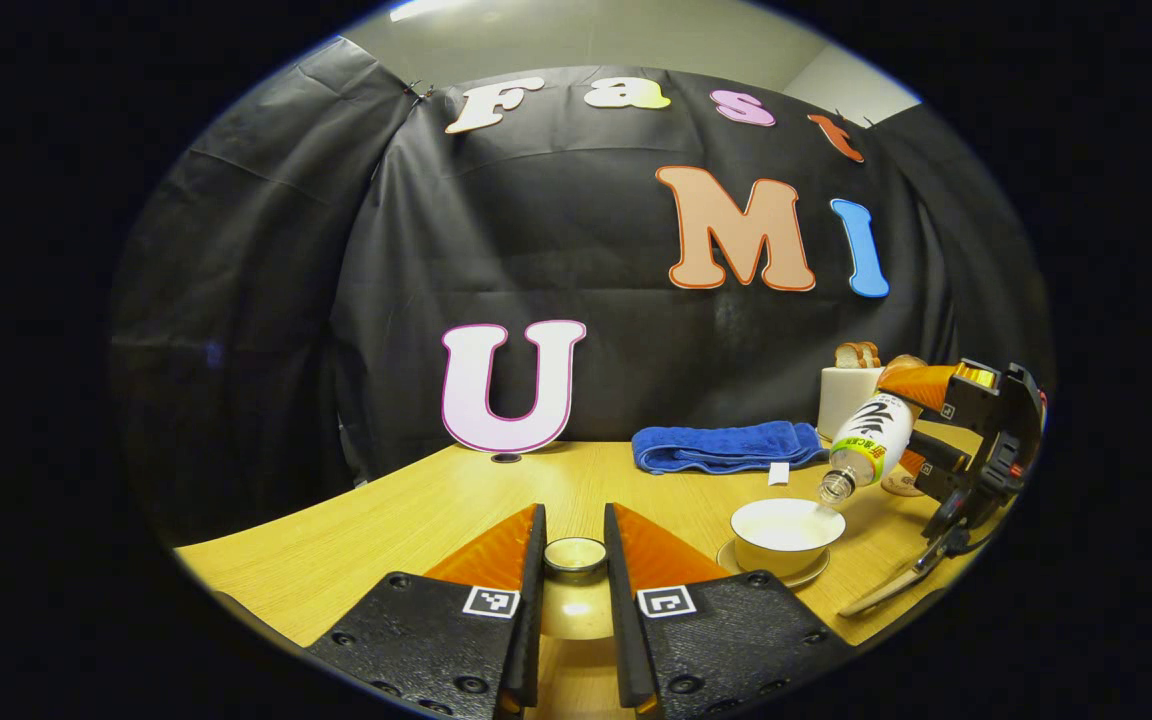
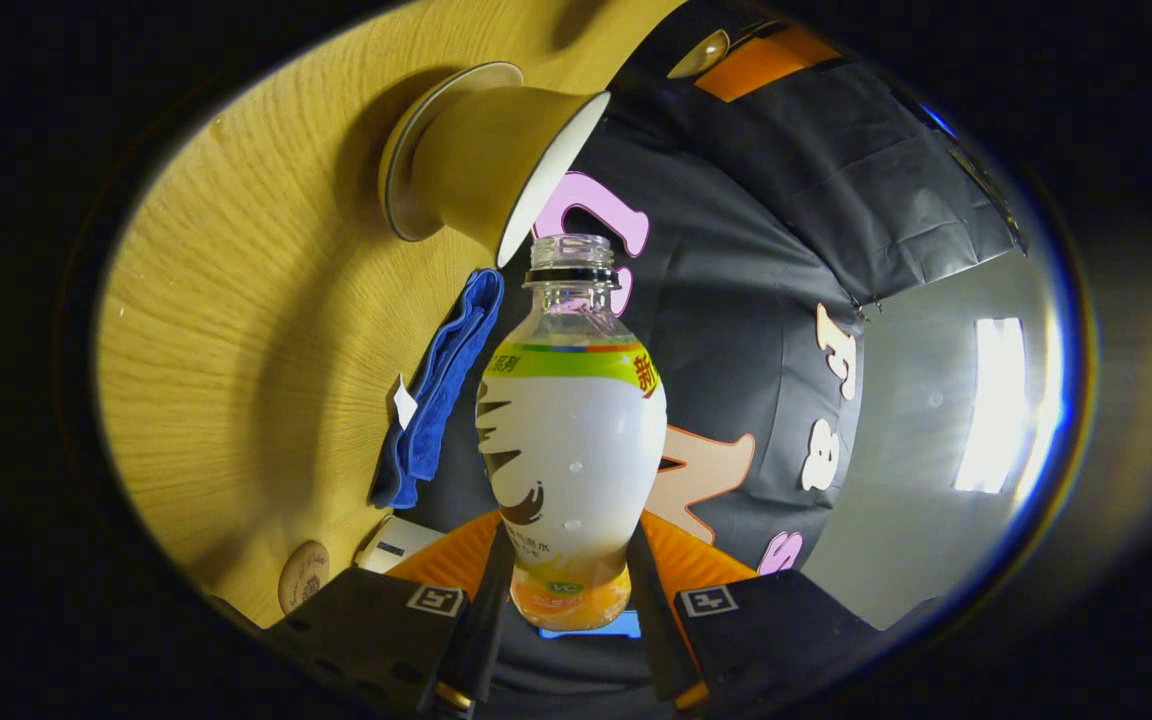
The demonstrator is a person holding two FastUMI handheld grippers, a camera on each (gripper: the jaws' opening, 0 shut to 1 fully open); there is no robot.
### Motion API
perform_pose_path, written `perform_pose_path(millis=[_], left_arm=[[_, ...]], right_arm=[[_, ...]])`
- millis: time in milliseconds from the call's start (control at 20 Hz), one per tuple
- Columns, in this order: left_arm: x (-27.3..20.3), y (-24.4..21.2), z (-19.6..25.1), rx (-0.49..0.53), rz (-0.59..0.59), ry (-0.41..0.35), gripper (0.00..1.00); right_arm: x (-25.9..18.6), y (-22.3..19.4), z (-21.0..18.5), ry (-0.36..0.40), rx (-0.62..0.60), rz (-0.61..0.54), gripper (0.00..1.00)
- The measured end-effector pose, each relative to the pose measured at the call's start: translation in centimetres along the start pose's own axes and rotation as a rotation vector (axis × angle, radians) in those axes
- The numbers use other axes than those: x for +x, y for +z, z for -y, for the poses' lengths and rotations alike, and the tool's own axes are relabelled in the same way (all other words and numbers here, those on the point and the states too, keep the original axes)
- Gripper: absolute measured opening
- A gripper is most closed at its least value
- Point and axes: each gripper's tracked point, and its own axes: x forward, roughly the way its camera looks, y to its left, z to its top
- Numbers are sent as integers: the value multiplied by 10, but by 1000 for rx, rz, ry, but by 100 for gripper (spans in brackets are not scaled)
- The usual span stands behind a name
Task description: Open the teacup lid with one hand, grasp the water bottle and pour water into the teacup with the other hand; after pouring, place the water bottle on the coaster and then close the teacup lid.
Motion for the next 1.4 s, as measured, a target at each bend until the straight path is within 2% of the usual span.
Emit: perform_pose_path(millis=[100,200,250,400,550,650,700,900,1100,1150,1200,1250,1400], left_arm=[[0,0,0,0,0,0,28],[0,0,0,0,0,0,28],[0,0,-1,1,0,0,28],[0,0,-1,1,1,0,28],[0,0,0,1,1,0,28],[0,0,-1,1,1,0,28],[0,0,0,1,1,0,28],[0,0,0,1,1,1,28],[0,0,-1,1,2,0,28],[0,0,-1,2,2,1,28],[0,0,-1,2,2,0,28],[0,0,-1,2,2,1,28],[0,0,-1,2,2,0,28]], right_arm=[[1,-1,-6,56,74,-11,66],[1,-5,-10,139,212,-42,67],[2,-8,-12,175,286,-60,59],[-1,-9,-16,261,553,-105,64],[-6,-10,-16,331,849,-144,59],[-11,-12,-15,370,1037,-172,67],[-16,-14,-14,387,1124,-191,60],[-16,-26,-14,398,1442,-251,62],[-15,-57,-26,408,1665,-329,64],[-15,-65,-28,414,1721,-344,61],[-13,-71,-34,410,1761,-360,60],[-15,-78,-42,396,1785,-376,67],[-19,-96,-60,370,1824,-429,62]])
